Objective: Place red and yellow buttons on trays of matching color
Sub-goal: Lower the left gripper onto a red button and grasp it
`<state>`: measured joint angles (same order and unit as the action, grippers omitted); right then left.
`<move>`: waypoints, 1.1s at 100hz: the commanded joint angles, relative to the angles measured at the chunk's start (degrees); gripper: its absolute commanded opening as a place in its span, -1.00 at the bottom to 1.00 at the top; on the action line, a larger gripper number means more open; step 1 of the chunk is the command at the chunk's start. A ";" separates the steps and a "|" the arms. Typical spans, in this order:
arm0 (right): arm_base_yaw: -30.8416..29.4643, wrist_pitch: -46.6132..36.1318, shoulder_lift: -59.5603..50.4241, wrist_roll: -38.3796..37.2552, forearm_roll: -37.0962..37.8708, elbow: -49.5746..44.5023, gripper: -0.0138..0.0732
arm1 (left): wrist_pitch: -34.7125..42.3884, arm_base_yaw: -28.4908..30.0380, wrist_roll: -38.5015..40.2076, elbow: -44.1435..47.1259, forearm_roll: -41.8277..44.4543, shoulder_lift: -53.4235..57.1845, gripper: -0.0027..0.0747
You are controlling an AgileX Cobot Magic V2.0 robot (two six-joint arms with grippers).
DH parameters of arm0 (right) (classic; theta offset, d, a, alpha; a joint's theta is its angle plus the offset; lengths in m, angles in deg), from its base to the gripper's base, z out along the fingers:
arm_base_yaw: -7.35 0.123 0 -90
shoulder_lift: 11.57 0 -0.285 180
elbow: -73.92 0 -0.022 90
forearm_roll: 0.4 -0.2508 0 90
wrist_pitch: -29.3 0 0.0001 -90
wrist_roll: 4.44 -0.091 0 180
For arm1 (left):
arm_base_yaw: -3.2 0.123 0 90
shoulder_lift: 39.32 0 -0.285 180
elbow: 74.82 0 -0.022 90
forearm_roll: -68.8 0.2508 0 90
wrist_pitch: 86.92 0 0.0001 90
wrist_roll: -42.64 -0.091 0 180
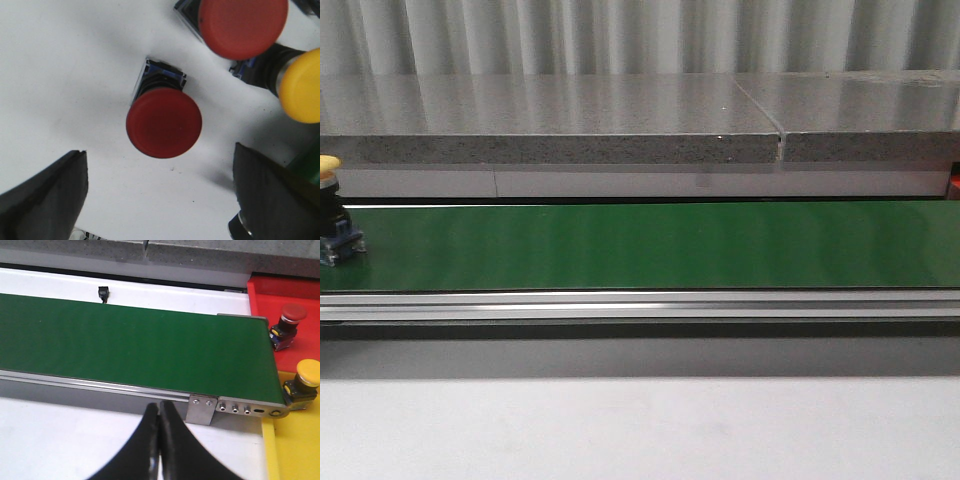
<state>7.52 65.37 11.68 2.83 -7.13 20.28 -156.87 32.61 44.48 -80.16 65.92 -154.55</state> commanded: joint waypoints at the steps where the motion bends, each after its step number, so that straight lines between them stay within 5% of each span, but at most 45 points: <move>1: -0.07 -3.90 0.47 0.60 -0.44 1.36 -0.84 | 0.47 0.06 0.13 -1.29 -0.13 1.78 0.53; 41: -0.07 -3.90 0.47 0.60 -0.44 1.36 -0.84 | 6.12 0.06 0.13 -1.29 -0.36 -0.02 0.51; 79: -0.07 -3.90 0.47 0.60 -0.44 1.36 -0.84 | 6.74 0.06 0.13 -1.29 -0.78 -0.02 -0.39; 110: -0.07 -3.90 0.47 0.60 -0.44 1.36 -0.84 | 6.63 -0.05 0.13 -1.29 0.53 3.32 -0.49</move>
<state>7.52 65.37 11.68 2.83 -7.13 20.28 -150.57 32.61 44.48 -80.16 66.01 -156.48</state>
